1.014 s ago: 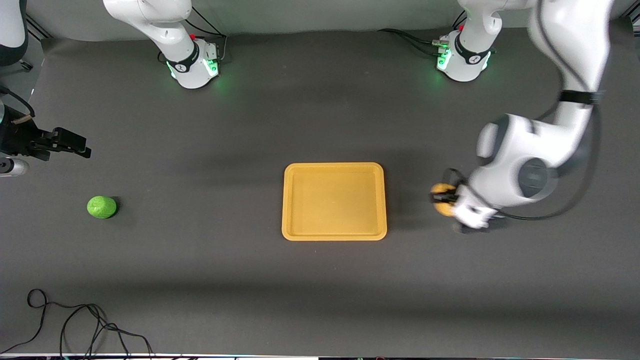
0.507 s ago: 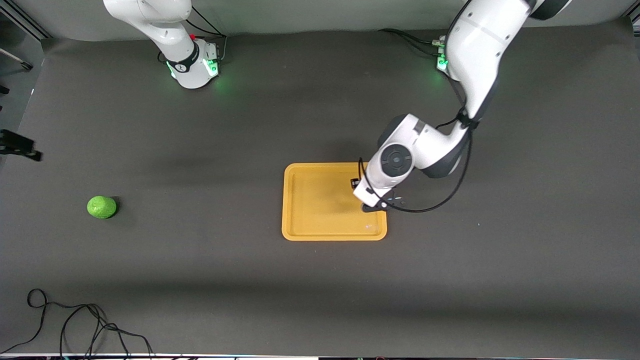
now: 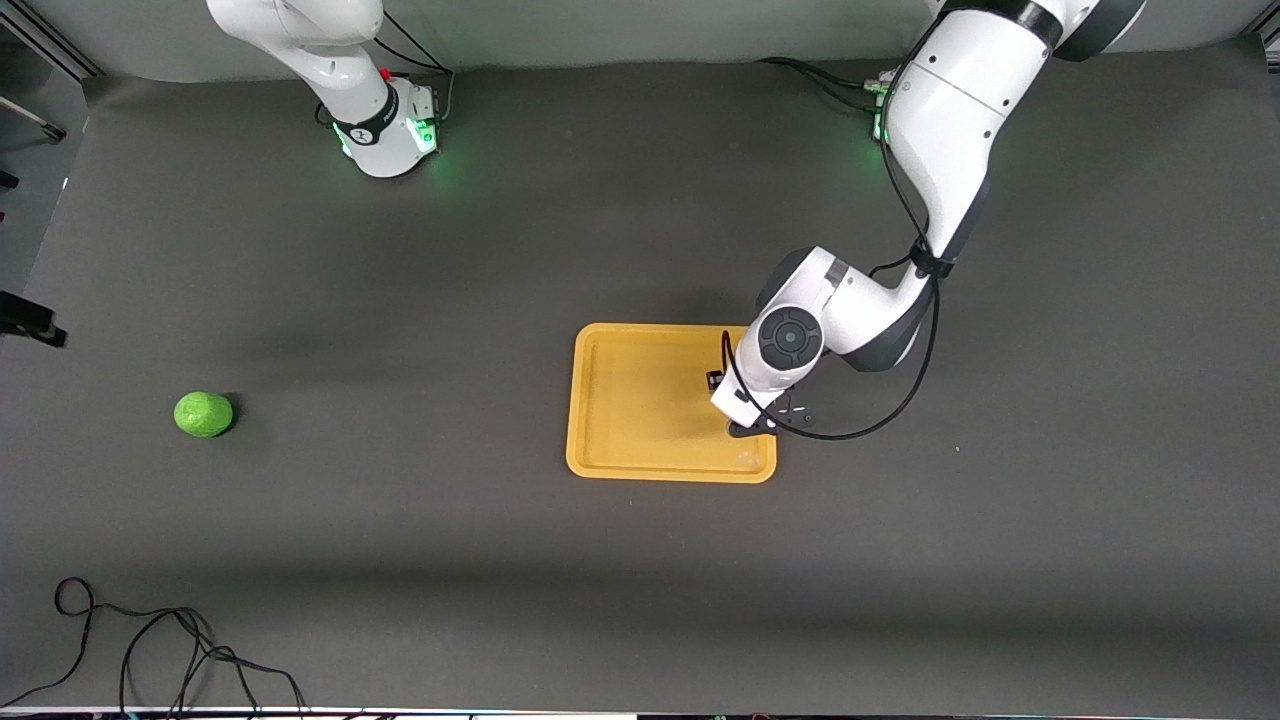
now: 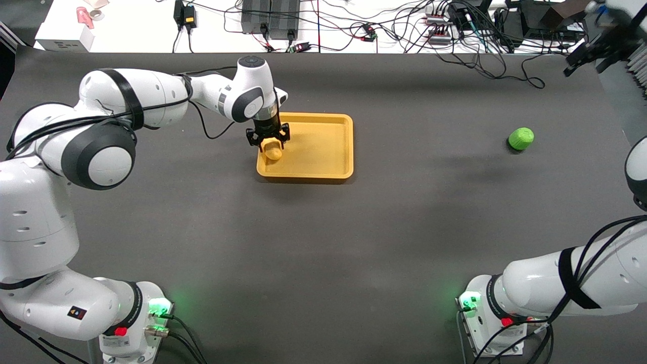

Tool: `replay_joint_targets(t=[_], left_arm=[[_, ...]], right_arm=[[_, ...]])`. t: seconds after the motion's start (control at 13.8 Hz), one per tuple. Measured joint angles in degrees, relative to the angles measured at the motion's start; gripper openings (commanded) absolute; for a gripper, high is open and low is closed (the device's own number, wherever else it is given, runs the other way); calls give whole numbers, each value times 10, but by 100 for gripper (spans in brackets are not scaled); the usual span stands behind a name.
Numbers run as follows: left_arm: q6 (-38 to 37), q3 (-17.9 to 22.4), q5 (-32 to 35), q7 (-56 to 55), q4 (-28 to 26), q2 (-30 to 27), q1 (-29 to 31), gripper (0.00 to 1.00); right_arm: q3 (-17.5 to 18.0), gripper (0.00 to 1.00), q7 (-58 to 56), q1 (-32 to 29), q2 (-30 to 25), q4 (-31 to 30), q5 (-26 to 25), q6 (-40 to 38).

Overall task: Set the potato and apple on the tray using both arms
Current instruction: 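Carry the potato onto the tray and release it with the left gripper, then withdraw the left gripper while the right gripper grasps the green apple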

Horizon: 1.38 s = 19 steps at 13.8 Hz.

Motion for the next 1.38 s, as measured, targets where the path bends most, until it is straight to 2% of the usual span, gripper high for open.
replay_joint_targets(t=[0.29,0.51,0.72,0.94,1.09,1.16,1.23,1.3,1.38], left_arm=[[-11,0,0,-1,21,-1,1,99],[-120,4,5,4,72,-32,23,99],[-250,7,13,110,121,-121,109,99],[-326,11,13,267,117,-220,217,99],[-336,11,12,335,91,-269,264,99],[-336,11,12,352,72,-288,276,99],[-334,11,12,362,56,-302,281,99],[-329,10,12,373,46,-310,284,99],[-320,10,12,388,41,-314,287,99]], right_arm=[[-8,100,-9,-1,40,-112,32,168],[-12,100,-87,-12,102,-132,118,236],[-13,100,-177,-32,178,-132,207,299],[-12,100,-191,-31,227,-130,225,332],[-12,100,-191,-28,240,-130,226,341],[-11,93,-191,-27,245,-129,226,345],[-11,50,-191,-26,249,-129,226,348],[-11,25,-191,-25,252,-129,226,351],[-11,24,-191,-24,254,-129,226,351]])
